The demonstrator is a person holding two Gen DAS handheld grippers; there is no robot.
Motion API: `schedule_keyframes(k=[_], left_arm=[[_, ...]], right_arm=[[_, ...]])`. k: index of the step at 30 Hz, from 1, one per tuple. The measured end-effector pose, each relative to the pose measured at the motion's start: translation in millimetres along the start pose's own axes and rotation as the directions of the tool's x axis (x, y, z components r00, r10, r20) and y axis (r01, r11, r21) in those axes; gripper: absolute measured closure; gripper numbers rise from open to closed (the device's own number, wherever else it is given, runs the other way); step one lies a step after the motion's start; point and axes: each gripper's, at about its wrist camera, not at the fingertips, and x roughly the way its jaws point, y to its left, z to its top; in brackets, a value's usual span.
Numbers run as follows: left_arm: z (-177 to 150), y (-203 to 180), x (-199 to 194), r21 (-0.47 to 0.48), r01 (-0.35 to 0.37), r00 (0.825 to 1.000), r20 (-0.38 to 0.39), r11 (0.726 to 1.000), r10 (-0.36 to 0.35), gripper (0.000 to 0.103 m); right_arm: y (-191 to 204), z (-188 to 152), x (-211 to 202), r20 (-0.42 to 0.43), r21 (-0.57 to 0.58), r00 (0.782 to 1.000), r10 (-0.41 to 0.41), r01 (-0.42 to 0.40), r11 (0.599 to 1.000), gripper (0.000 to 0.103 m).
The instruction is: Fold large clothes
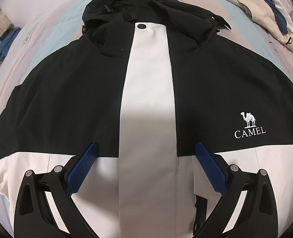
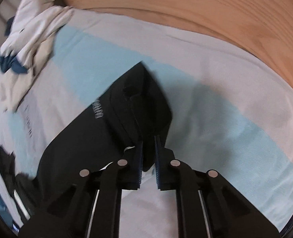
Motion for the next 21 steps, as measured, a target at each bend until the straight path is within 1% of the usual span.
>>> schedule_keyframes(k=[2,4,7,9,11,12,15,17,19,20,21], left_arm=[[-1.1,1.9,-3.3,0.002,-0.003,1.000,0.001,1.000,0.003,0.006],[-2.2,6.6,-9.0,0.000,-0.001,1.000,0.008,1.000,0.001,0.006],[-5.2,17.3,-16.2,-0.005,0.002,1.000,0.018,1.000,-0.002,0.006],[-8.4,28.4,-21.5,-0.025,0.000,1.000,0.017,1.000,0.000,0.006],[-12.9,42.8,-29.8,-0.045,-0.002,1.000,0.024,0.999,0.003,0.006],[-12.9,47.5,-33.6,-0.051,-0.005,1.000,0.029,0.999,0.006,0.006],[-17.5,72.6,-49.3,-0.065,-0.018,0.998,0.056,0.998,0.021,0.006],[-18.8,95.3,-57.4,-0.079,-0.029,0.997,0.071,0.996,0.034,0.006],[-24.3,126.6,-68.4,-0.104,-0.045,0.995,0.086,0.994,0.054,0.006],[-26.7,138.6,-71.9,-0.114,-0.052,0.994,0.089,0.992,0.062,0.006],[-31.0,158.3,-76.9,-0.131,-0.062,0.993,0.093,0.989,0.075,0.006]], right_arm=[[6.0,-1.5,-9.6,0.015,-0.003,1.000,0.002,-0.002,1.000,0.094],[19.1,-4.6,-22.6,0.033,-0.016,0.999,0.022,-0.022,1.000,0.094],[55.2,-16.6,-44.7,0.059,-0.115,0.998,0.025,-0.018,0.993,0.094],[82.5,-28.1,-56.2,0.065,-0.195,0.998,0.024,-0.011,0.981,0.094],[121.2,-42.5,-70.9,0.064,-0.264,0.996,0.057,-0.038,0.964,0.094],[134.5,-47.9,-76.5,0.063,-0.284,0.995,0.071,-0.050,0.958,0.094],[201.6,-77.2,-95.1,0.065,-0.401,0.990,0.123,-0.087,0.912,0.094],[251.5,-104.2,-106.1,0.051,-0.473,0.984,0.173,-0.129,0.872,0.094],[297.8,-131.1,-111.7,0.012,-0.519,0.974,0.226,-0.187,0.834,0.095],[324.6,-149.2,-114.9,0.000,-0.550,0.969,0.249,-0.208,0.809,0.095],[341.5,-159.8,-116.0,-0.010,-0.568,0.966,0.259,-0.218,0.794,0.095]])
